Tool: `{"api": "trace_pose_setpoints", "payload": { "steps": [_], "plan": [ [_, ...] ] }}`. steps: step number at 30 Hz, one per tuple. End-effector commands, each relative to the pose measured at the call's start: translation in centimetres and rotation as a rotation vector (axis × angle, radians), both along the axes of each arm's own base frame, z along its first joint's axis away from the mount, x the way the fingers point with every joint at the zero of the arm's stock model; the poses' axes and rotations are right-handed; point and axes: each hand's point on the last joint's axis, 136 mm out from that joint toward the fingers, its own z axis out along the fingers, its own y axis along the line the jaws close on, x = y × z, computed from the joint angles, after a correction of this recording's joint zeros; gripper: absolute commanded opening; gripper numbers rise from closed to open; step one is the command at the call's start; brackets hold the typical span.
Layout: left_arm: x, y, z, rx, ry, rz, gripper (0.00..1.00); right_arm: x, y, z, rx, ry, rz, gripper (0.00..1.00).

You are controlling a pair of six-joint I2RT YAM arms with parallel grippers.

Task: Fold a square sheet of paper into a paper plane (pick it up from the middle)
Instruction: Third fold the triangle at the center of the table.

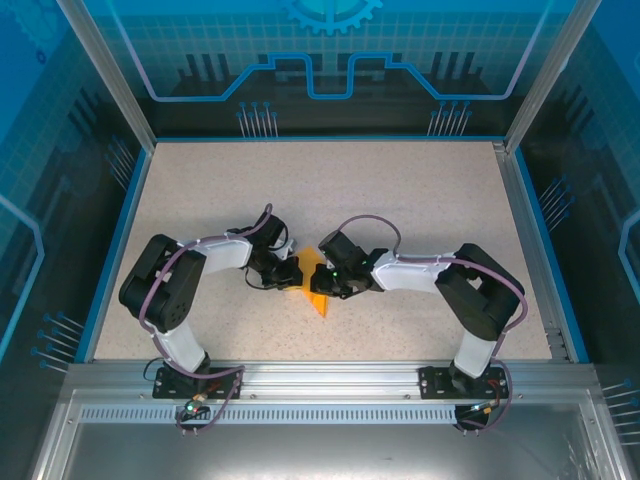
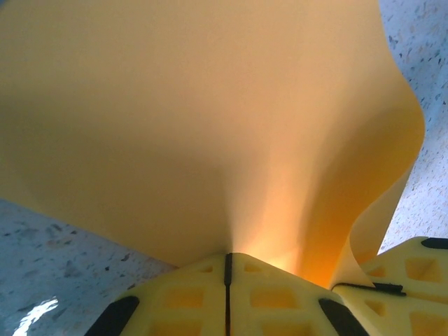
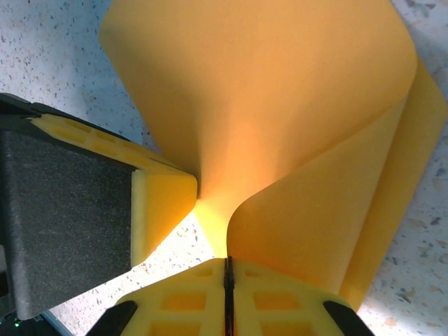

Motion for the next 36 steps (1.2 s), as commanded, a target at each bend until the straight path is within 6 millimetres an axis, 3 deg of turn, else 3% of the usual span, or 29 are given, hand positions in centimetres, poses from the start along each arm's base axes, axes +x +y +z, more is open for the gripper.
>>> {"api": "trace_pose_setpoints", "payload": {
  "steps": [1,36],
  "plan": [
    [-0.8,0.6,-1.5,0.025,0.035,-0.010,0.07,-0.4,0.2,-0.4,-0.035,0.008,0.007,0.10],
    [-1.7,0.5,-1.8,-0.003,0.052,-0.007,0.07,0.2,-0.2,-1.8,-0.126,0.012,-0.062,0.11]
  ]
}}
